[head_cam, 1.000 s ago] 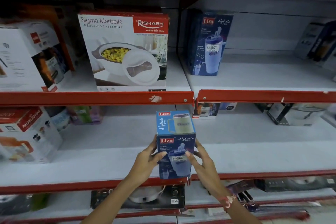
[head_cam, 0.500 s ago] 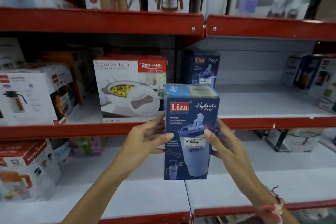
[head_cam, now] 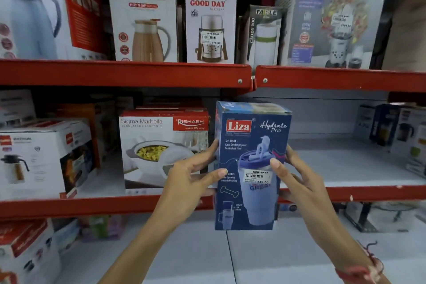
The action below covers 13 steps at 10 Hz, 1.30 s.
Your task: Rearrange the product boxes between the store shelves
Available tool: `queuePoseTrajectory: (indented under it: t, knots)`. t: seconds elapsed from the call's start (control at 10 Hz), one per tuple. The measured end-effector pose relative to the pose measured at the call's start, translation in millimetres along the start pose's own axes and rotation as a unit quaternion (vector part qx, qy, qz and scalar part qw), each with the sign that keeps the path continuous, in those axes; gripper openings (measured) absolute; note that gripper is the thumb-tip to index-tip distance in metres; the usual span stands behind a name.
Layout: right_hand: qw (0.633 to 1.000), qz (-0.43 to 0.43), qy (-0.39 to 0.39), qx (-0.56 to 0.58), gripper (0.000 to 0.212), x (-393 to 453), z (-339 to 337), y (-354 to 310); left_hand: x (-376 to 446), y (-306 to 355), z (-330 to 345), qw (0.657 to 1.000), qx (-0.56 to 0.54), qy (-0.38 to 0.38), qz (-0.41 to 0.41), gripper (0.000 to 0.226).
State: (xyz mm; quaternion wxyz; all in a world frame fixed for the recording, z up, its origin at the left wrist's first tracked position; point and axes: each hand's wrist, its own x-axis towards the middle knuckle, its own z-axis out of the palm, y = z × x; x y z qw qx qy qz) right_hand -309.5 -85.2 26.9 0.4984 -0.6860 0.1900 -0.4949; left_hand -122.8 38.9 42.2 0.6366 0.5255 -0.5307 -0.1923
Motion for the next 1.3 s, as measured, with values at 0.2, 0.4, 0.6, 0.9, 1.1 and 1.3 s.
queuePoseTrajectory:
  t: [0.2,0.4,0.6,0.9,1.1,1.3]
  knots:
    - [1.0,-0.002,0.009,-0.018,0.037,34.0,-18.1,11.1,37.6,-19.4,28.6,1.0,-0.017,-0.002,0.007,0.058]
    - [0.999,-0.002,0.039,-0.033,0.04,81.4,-42.6,36.9,93.1,-49.2,61.0,1.0,-0.026,0.005,-0.007,0.059]
    - [0.998,0.013,0.045,-0.04,0.042,122.6,-49.8,70.9,132.6,-74.9,75.5,1.0,-0.007,0.02,-0.023,0.057]
    - [0.996,0.034,0.05,-0.059,0.043,137.5,-56.2,106.7,143.3,-99.3,84.4,0.998,-0.016,0.024,-0.058,0.056]
    - [0.996,0.031,0.051,-0.071,0.039,137.9,-58.0,107.4,145.9,-101.0,87.4,0.998,-0.009,0.023,-0.058,0.056]
    - [0.985,0.026,0.091,-0.146,0.07,131.3,-51.8,99.8,132.0,-96.3,82.8,0.999,0.025,0.027,-0.036,0.066]
